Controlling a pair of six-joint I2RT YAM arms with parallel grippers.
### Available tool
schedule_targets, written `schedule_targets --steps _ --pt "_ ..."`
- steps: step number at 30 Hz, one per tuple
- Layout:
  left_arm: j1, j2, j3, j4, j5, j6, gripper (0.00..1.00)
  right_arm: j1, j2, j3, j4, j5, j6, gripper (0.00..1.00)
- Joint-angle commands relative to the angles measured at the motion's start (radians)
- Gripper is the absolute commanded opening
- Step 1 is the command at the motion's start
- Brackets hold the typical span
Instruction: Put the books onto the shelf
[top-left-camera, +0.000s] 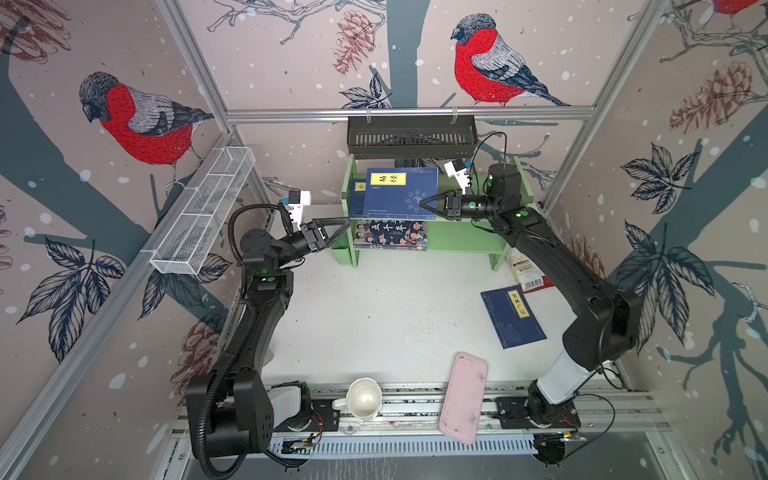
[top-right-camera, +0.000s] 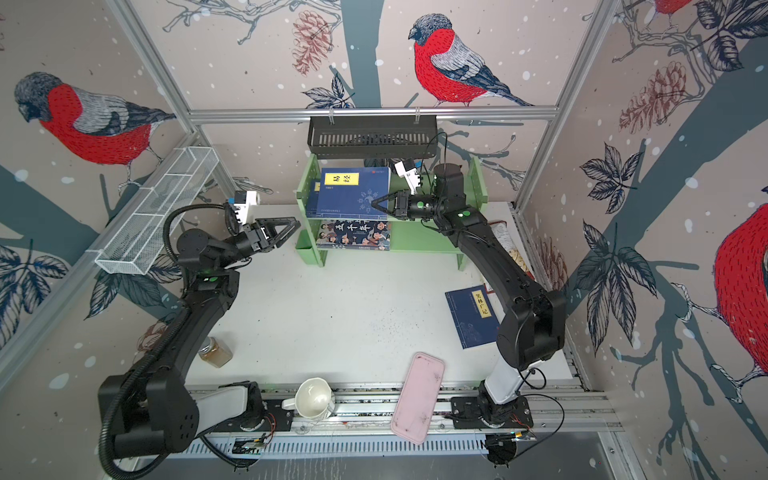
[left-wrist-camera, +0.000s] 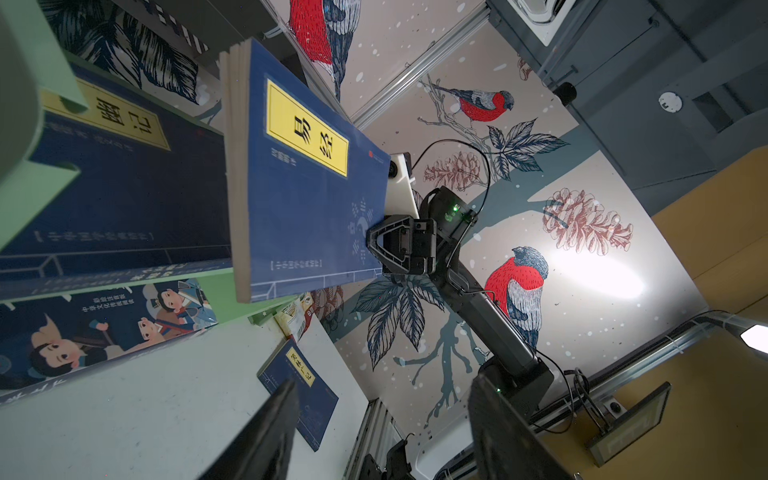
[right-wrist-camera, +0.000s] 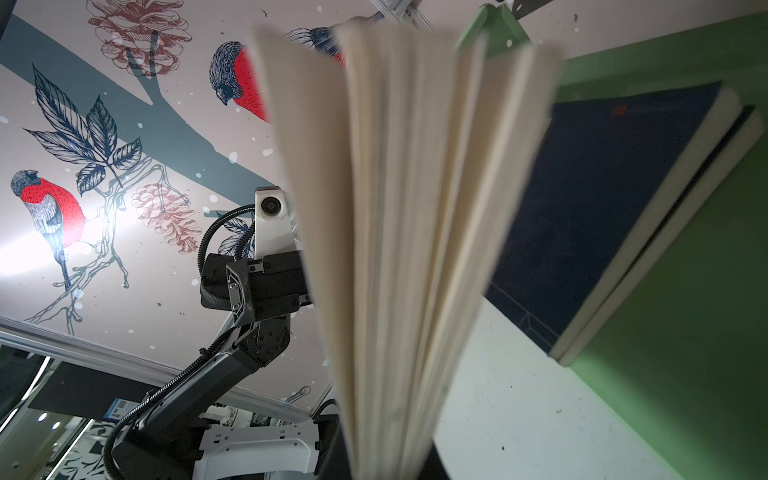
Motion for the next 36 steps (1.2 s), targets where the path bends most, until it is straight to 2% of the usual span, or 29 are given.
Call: schedule_targets --steps 1,7,18,26,36 --pt "0.001 -0.007 0.005 0.018 0.012 0.013 0.66 -0.001 0.048 0.06 -0.015 -0.043 0.005 0.01" --pt "-0.001 -0.007 -0.038 0.061 -0.011 -0.028 0.65 -0.013 0.156 0.142 -0.015 -0.075 0.051 0.01" --pt "0.0 0.012 -0.022 0.105 -0.006 -0.071 0.65 -0.026 0.287 0.28 -0.078 -0.139 0.053 0.03" --pt "-0.001 0.012 -0.029 0.115 -0.009 -0.079 0.66 -0.03 0.31 0.31 -0.131 -0.138 0.035 0.13" --pt "-0.002 0.011 -0.038 0.128 -0.013 -0.095 0.66 -0.04 0.323 0.318 -0.132 -0.107 0.058 0.15"
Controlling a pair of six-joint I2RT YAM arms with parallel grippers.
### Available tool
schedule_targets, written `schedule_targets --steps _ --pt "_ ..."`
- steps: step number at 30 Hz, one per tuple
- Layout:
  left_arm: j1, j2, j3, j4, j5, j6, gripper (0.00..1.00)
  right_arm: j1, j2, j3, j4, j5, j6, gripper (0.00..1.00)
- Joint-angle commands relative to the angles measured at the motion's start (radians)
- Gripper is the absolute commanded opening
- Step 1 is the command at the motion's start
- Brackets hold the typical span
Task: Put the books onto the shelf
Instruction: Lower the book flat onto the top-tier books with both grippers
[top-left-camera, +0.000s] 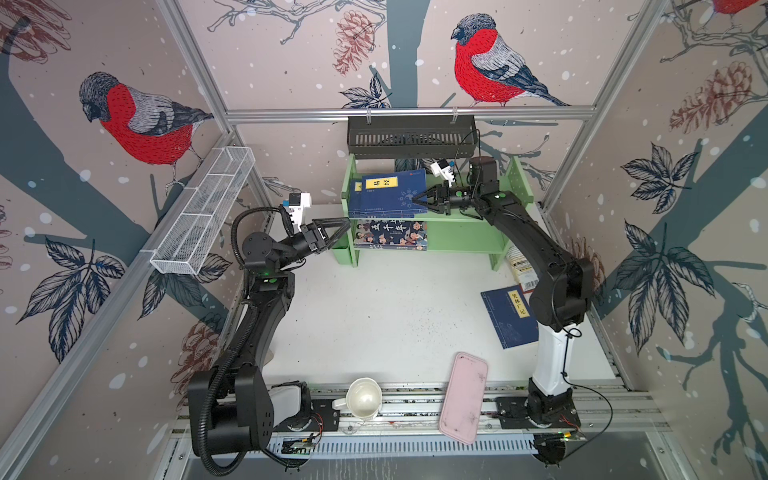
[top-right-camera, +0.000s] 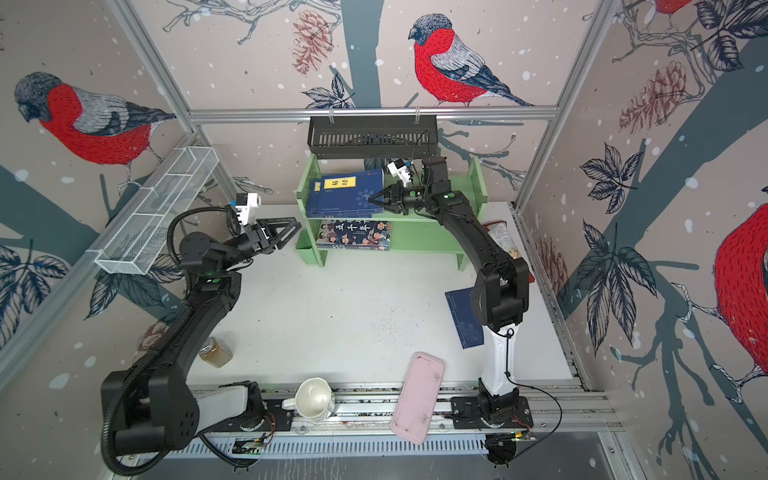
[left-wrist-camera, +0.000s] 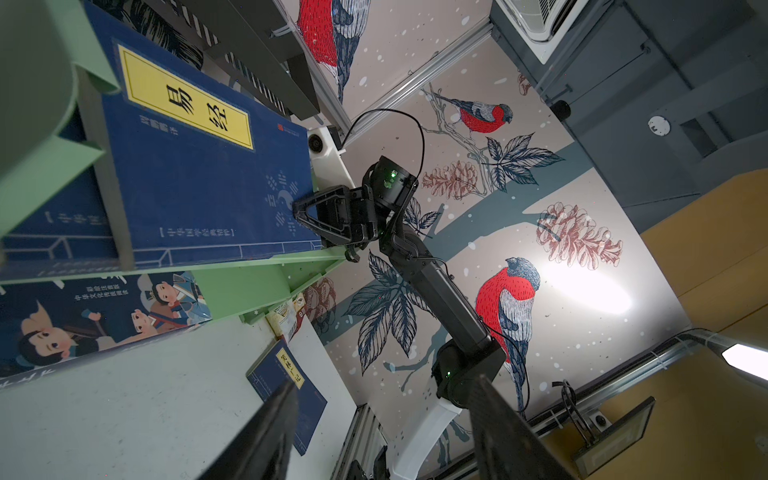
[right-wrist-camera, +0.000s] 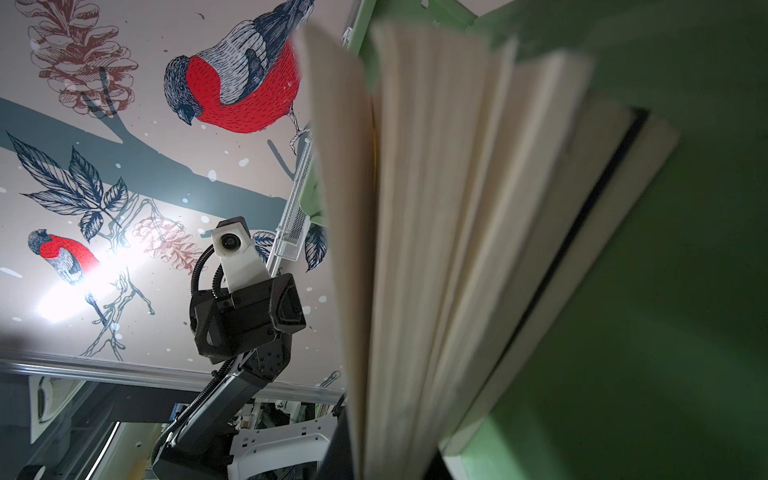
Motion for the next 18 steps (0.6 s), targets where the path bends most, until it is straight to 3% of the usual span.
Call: schedule_targets --steps 1,10,18 --pt "-0.001 -0.002 -0.008 0.067 0.005 -0.022 0.66 -0.003 0.009 0.013 0.023 0.013 0.013 0.16" --pt "-0.002 0.0 -0.016 0.081 0.004 -0.03 0.66 0.0 0.036 0.062 -0.026 0.024 -0.004 0.21" --pt "-0.004 0.005 -0.017 0.084 0.003 -0.033 0.67 0.0 0.03 0.071 -0.052 0.071 -0.003 0.41"
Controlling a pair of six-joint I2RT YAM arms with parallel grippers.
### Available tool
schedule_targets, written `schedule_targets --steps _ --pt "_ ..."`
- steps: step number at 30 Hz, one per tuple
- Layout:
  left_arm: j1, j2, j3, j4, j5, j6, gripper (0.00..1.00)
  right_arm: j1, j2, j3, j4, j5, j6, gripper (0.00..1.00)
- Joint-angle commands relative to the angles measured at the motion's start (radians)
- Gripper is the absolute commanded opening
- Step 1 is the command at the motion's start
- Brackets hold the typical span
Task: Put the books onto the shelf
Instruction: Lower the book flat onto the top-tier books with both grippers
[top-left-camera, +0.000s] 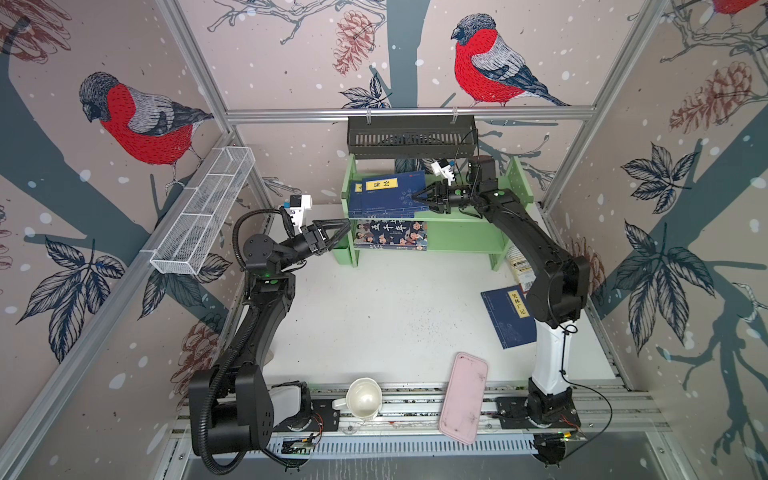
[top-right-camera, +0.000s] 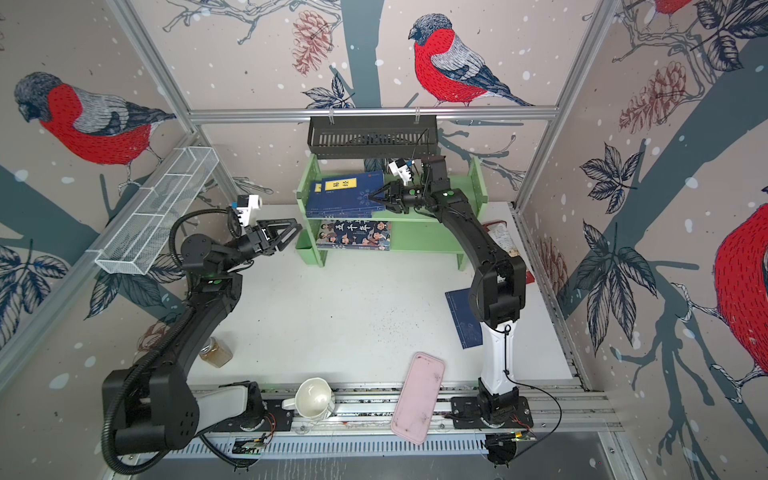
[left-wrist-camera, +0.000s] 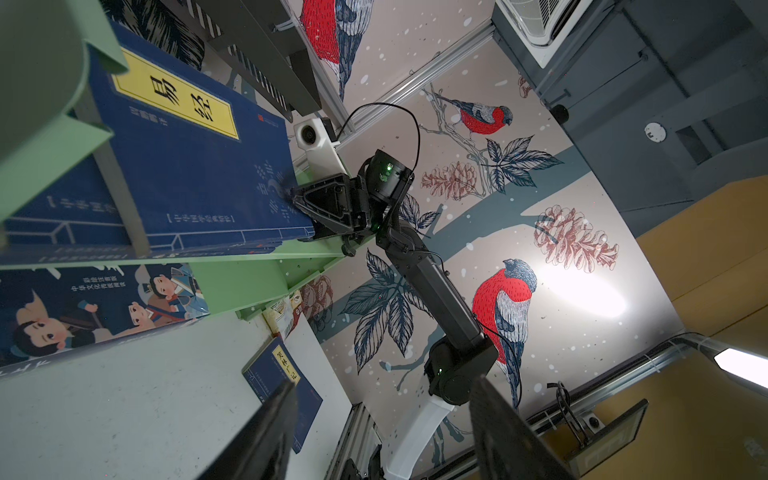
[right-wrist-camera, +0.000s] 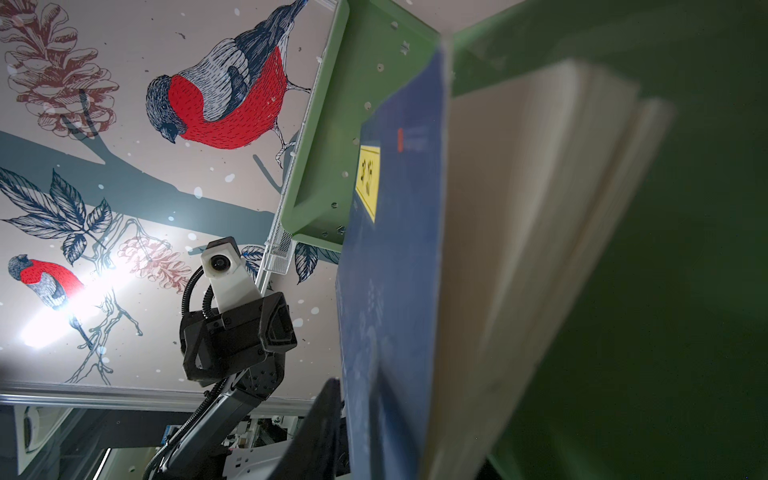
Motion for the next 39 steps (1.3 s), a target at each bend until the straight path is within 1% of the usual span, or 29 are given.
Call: schedule_targets --steps 1,4,6,9,11,13,16,17,19,20,23,25,27,29,31,32,34,39 --pt "0.0 0.003 0.001 0.058 0.004 -0.007 0.67 0.001 -0.007 0.017 -0.007 0.034 -0.009 0.42" --pt "0.0 0.009 0.012 0.016 0.001 0.036 0.67 0.0 -0.003 0.052 -0.073 0.094 -0.036 0.49" --pt "0.0 0.012 0.04 -0.109 -0.005 0.131 0.68 0.002 -0.003 0.073 -0.116 0.129 -0.055 0.51" --pt "0.0 0.008 0.11 -0.374 -0.034 0.34 0.67 0.004 -0.004 0.079 -0.128 0.144 -0.054 0.51" --pt "0.0 0.009 0.159 -0.573 -0.076 0.524 0.67 0.008 -0.004 0.084 -0.13 0.153 -0.054 0.52" --pt "-0.004 0.012 0.245 -0.788 -0.147 0.71 0.67 0.011 -0.004 0.086 -0.128 0.159 -0.051 0.52" --pt "-0.032 0.009 0.337 -1.014 -0.307 0.977 0.67 0.016 -0.002 0.092 -0.126 0.173 -0.044 0.51" --pt "-0.045 0.011 0.365 -1.07 -0.379 1.046 0.67 0.017 -0.001 0.094 -0.127 0.177 -0.041 0.5" --pt "-0.063 0.012 0.398 -1.129 -0.483 1.13 0.67 0.02 0.001 0.096 -0.124 0.185 -0.036 0.46" --pt "-0.066 0.01 0.404 -1.14 -0.518 1.151 0.67 0.022 0.001 0.095 -0.121 0.191 -0.034 0.41" --pt "-0.068 0.002 0.398 -1.146 -0.563 1.184 0.67 0.028 0.0 0.096 -0.115 0.206 -0.022 0.32" --pt "-0.069 0.0 0.393 -1.152 -0.577 1.201 0.66 0.031 0.0 0.096 -0.11 0.214 -0.016 0.29" --pt "-0.069 -0.004 0.389 -1.159 -0.59 1.21 0.66 0.033 0.0 0.095 -0.105 0.227 -0.009 0.21" --pt "-0.069 -0.007 0.385 -1.165 -0.593 1.211 0.66 0.037 -0.005 0.092 -0.098 0.24 0.001 0.17" --pt "-0.069 -0.01 0.384 -1.167 -0.587 1.203 0.66 0.041 -0.008 0.089 -0.091 0.253 0.009 0.09" --pt "-0.07 -0.011 0.382 -1.165 -0.585 1.194 0.66 0.043 -0.009 0.088 -0.087 0.262 0.015 0.08" --pt "-0.071 -0.012 0.381 -1.158 -0.573 1.176 0.66 0.048 -0.014 0.08 -0.077 0.281 0.025 0.03" --pt "-0.082 -0.011 0.383 -1.141 -0.552 1.153 0.66 0.059 -0.021 0.064 -0.06 0.31 0.042 0.03"
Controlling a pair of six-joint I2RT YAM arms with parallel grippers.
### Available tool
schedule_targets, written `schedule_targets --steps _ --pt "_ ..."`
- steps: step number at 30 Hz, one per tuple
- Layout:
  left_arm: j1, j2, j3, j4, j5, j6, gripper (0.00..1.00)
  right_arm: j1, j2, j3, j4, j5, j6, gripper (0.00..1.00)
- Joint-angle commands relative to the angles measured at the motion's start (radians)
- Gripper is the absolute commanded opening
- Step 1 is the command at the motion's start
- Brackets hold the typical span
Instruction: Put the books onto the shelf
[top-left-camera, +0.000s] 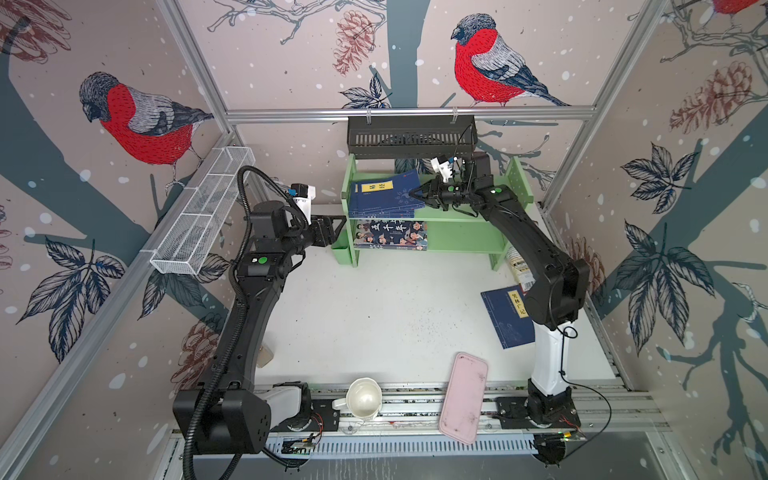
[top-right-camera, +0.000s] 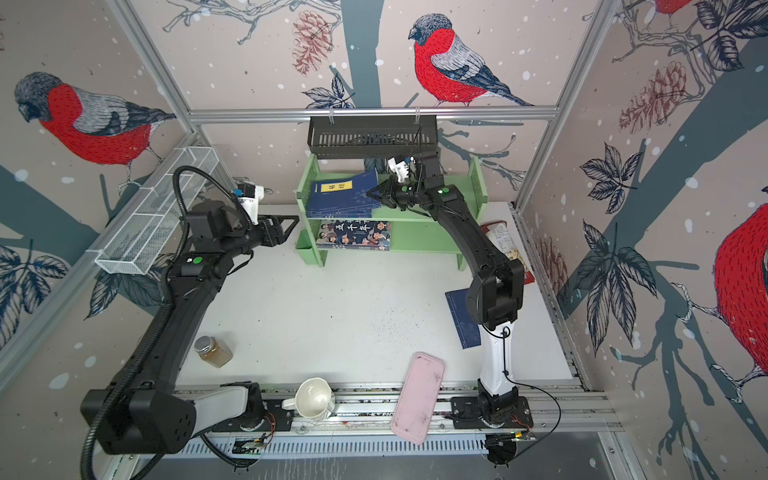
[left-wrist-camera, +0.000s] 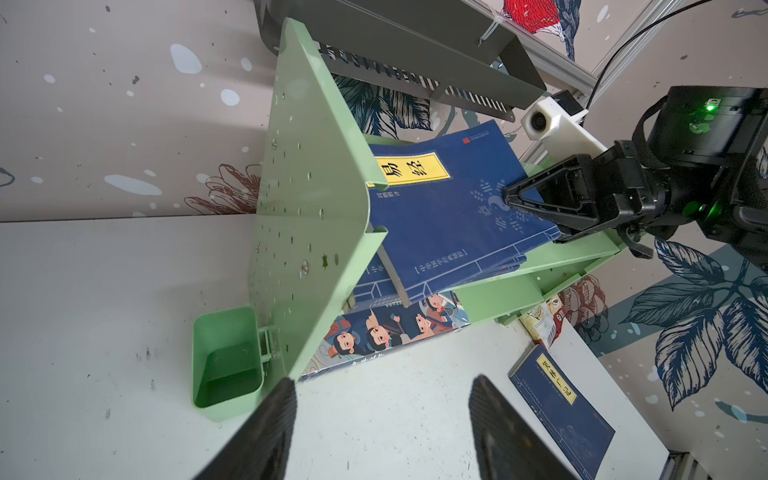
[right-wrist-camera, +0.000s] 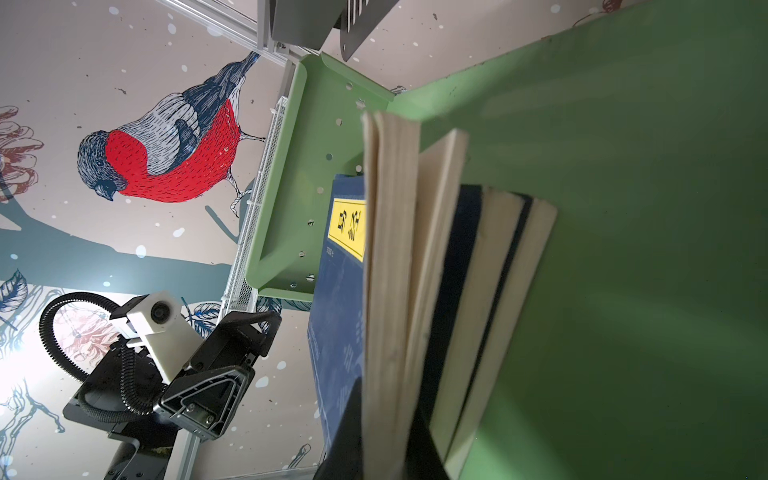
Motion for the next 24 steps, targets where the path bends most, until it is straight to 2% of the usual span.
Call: schedule_targets --steps 1,3,7,9,20,24 --pt "-0.008 -0.002 0.001 0.018 0.021 -0.013 0.67 0.006 -0.018 -0.019 0.04 0.066 0.018 0.03" --pt "-0.01 -0.002 0.004 0.022 0.022 -0.019 0.66 0.007 -0.032 -0.047 0.069 0.075 0.036 0.03" --pt "-0.012 0.001 0.0 0.027 0.026 -0.027 0.66 0.007 -0.04 -0.064 0.076 0.081 0.045 0.11" --pt "-0.013 0.001 -0.002 0.027 0.031 -0.03 0.66 0.011 -0.043 -0.071 0.079 0.082 0.047 0.24" --pt "-0.017 -0.003 -0.008 0.03 0.039 -0.036 0.67 0.018 -0.052 -0.062 0.002 0.132 -0.019 0.53" --pt "-0.02 -0.002 -0.013 0.032 0.013 -0.011 0.67 0.017 -0.048 -0.046 -0.032 0.163 -0.046 0.58"
